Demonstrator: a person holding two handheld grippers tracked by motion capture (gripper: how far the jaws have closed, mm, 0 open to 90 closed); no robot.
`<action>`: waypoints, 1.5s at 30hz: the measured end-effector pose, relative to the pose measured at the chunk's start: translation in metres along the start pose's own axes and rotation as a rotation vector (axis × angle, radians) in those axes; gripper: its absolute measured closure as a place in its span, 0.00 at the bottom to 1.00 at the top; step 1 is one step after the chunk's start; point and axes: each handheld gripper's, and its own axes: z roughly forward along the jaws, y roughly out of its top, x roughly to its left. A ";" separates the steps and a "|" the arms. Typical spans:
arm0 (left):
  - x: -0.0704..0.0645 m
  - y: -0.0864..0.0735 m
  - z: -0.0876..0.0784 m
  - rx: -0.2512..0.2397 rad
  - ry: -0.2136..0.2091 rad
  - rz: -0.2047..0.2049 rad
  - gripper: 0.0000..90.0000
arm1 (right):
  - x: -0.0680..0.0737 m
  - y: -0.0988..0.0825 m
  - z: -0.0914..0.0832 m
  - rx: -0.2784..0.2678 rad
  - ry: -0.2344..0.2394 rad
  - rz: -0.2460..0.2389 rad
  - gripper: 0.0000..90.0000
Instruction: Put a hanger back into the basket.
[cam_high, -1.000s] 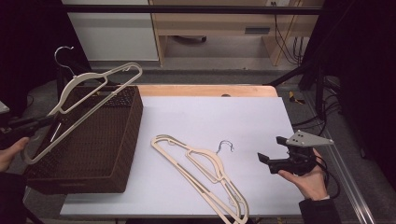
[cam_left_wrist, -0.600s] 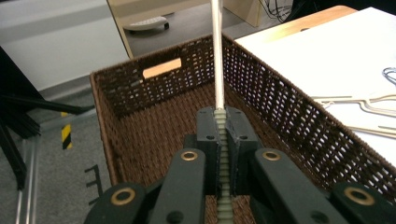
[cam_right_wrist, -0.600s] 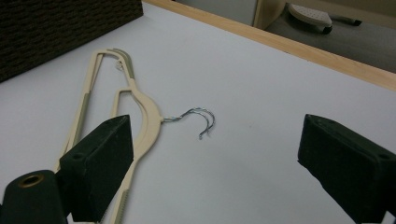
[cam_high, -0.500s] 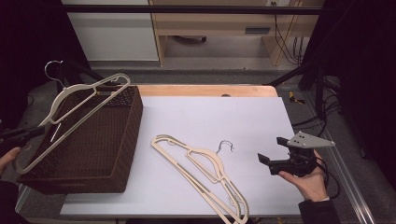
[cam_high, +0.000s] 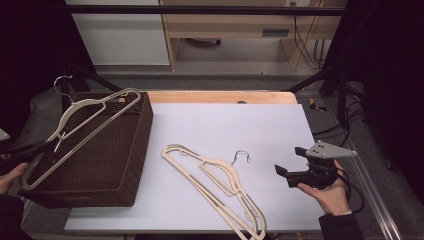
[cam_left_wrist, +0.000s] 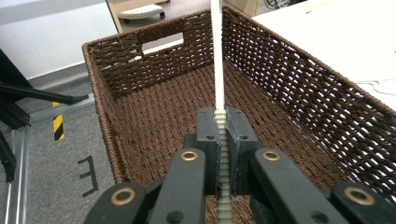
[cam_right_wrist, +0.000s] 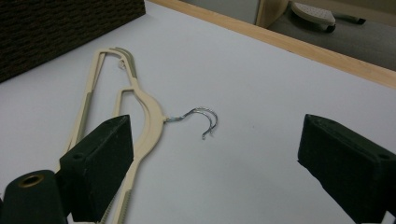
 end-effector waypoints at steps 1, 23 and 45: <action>0.001 -0.001 0.002 0.009 -0.005 0.010 0.95 | 0.000 0.000 0.000 0.002 -0.001 0.003 0.12; -0.003 -0.027 0.043 0.121 -0.025 -0.036 0.95 | 0.005 0.001 0.006 0.006 0.010 -0.012 0.12; -0.010 -0.021 0.051 0.280 0.080 -0.053 0.88 | 0.005 0.000 0.005 0.002 0.011 -0.005 0.12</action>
